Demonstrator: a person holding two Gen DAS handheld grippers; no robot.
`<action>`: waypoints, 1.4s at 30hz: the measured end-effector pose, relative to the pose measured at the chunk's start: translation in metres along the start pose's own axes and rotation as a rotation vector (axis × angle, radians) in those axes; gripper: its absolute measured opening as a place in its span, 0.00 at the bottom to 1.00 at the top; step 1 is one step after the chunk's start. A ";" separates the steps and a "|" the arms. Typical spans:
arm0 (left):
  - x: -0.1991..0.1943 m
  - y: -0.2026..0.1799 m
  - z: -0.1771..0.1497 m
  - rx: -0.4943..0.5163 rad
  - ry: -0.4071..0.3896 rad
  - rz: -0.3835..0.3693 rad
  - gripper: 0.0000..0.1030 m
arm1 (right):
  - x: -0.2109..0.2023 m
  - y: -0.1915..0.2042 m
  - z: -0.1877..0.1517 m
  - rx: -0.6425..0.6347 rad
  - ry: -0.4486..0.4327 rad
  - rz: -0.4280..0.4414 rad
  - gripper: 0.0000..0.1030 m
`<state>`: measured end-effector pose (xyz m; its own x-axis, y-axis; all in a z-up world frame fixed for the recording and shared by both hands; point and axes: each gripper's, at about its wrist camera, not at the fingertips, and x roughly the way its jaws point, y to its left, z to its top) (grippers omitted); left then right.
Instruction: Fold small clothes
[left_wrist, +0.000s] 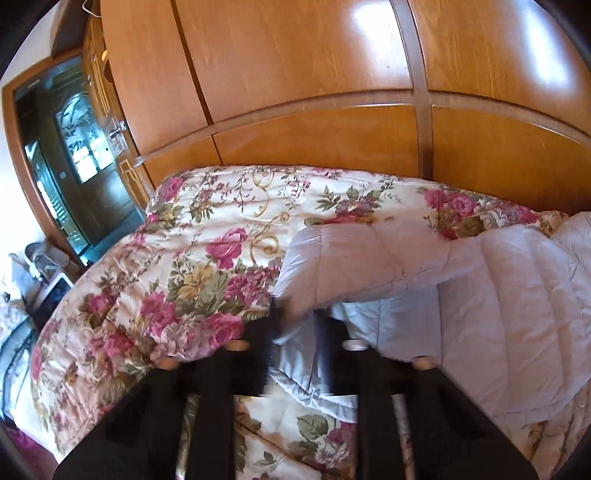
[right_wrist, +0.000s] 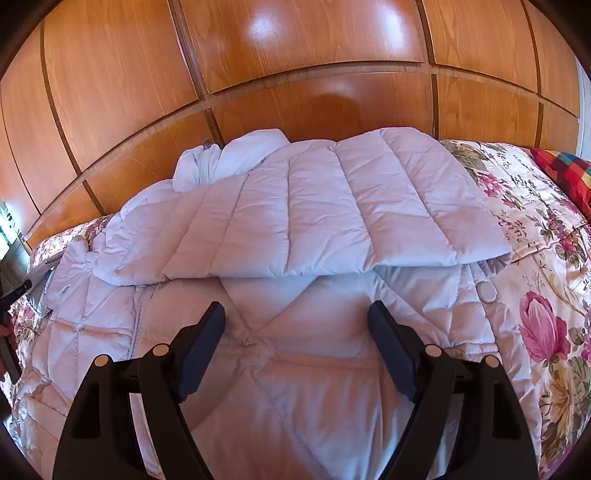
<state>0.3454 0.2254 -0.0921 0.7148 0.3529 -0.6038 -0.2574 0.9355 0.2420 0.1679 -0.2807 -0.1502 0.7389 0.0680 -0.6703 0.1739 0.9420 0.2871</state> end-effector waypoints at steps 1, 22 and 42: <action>-0.003 0.001 0.003 -0.011 0.002 -0.020 0.06 | 0.000 0.000 0.000 0.001 0.000 0.001 0.77; -0.169 -0.070 0.076 -0.327 -0.125 -0.617 0.03 | -0.004 -0.006 0.001 0.042 -0.014 0.036 0.77; -0.188 -0.311 0.005 -0.008 0.035 -0.772 0.31 | -0.002 -0.012 0.002 0.074 -0.012 0.062 0.77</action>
<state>0.2943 -0.1321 -0.0499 0.6730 -0.3993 -0.6227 0.3009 0.9168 -0.2627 0.1656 -0.2929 -0.1507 0.7574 0.1205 -0.6417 0.1749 0.9094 0.3773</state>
